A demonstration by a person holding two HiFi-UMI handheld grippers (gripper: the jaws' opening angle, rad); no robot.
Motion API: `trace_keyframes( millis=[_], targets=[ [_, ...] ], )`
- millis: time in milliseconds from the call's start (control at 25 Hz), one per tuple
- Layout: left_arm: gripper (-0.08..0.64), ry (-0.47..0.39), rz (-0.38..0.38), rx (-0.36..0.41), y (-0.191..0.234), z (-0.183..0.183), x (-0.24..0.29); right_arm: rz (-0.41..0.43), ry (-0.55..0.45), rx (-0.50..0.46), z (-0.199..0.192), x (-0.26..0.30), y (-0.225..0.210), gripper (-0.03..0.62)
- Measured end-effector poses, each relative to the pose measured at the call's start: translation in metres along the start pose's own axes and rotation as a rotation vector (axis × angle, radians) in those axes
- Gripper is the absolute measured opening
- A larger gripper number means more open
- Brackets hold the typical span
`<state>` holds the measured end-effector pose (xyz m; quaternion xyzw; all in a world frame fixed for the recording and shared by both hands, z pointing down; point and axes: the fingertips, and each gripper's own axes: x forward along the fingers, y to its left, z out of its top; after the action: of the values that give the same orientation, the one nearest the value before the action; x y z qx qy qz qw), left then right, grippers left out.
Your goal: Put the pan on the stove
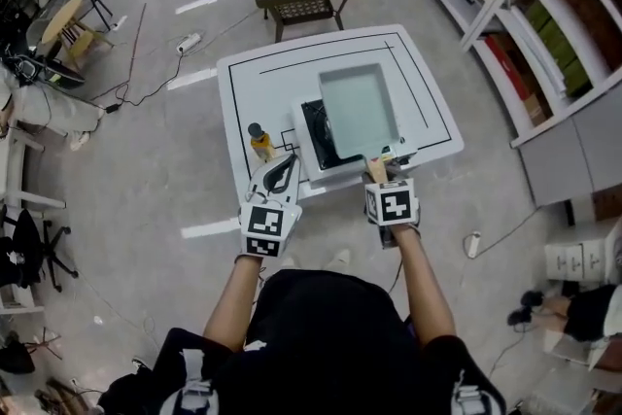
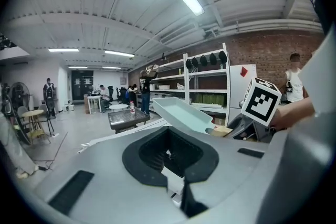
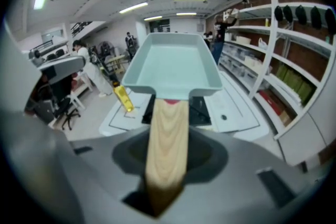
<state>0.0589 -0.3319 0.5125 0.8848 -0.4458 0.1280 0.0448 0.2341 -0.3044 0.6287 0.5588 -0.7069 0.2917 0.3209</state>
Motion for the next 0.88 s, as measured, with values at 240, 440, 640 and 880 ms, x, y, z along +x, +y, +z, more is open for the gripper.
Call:
trace_keyframes(
  millis=[240, 440, 640, 880],
  targets=[
    [0.024, 0.031, 0.077, -0.018, -0.004, -0.01, -0.003, 0.031, 0.062, -0.037, -0.006, 0.025, -0.011, 0.155],
    [0.023, 0.044, 0.123, -0.02, -0.002, -0.012, -0.008, 0.047, 0.11, -0.044, -0.013, 0.043, -0.012, 0.155],
    [0.023, 0.047, 0.138, -0.022, 0.0, -0.015, -0.011, 0.03, 0.161, -0.056, -0.024, 0.057, -0.013, 0.156],
    [0.023, 0.057, 0.139, -0.028, 0.006, -0.02, -0.013, 0.044, 0.236, -0.015, -0.033, 0.07, -0.007, 0.156]
  ],
)
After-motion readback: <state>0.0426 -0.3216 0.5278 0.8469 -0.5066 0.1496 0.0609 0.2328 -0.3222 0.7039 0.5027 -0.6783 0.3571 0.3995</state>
